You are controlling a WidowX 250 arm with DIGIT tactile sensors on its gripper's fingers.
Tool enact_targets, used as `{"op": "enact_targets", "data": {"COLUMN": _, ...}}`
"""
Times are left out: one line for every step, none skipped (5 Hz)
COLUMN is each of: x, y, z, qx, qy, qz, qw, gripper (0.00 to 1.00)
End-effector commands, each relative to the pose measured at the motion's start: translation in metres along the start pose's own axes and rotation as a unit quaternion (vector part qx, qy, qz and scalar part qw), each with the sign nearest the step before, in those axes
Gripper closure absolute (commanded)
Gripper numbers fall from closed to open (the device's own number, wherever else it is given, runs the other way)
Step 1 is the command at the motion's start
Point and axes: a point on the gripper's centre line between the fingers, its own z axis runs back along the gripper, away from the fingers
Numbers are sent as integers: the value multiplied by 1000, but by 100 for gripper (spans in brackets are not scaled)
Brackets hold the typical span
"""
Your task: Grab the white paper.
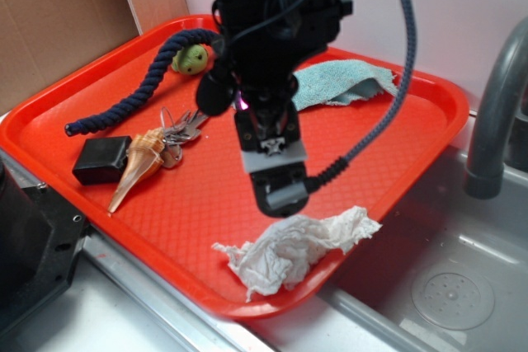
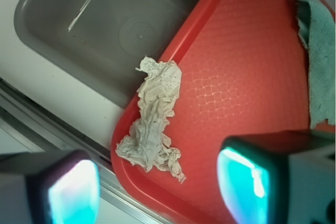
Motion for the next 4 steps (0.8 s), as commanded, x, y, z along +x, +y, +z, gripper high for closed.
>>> {"op": "enact_targets", "data": {"x": -13, "y": -24, "z": -48, "qx": -33, "qy": -50, "qz": 45, "qw": 997, "gripper": 0}}
{"op": "enact_targets", "data": {"x": -9, "y": -23, "z": -72, "qx": -41, "qy": -40, "qz": 27, "qw": 998, "gripper": 0}}
{"op": "enact_targets", "data": {"x": -2, "y": -22, "z": -77, "qx": -52, "qy": -31, "qz": 16, "qw": 998, "gripper": 0}}
{"op": "enact_targets", "data": {"x": 1, "y": -19, "z": -88, "qx": -62, "qy": -15, "qz": 17, "qw": 998, "gripper": 0}}
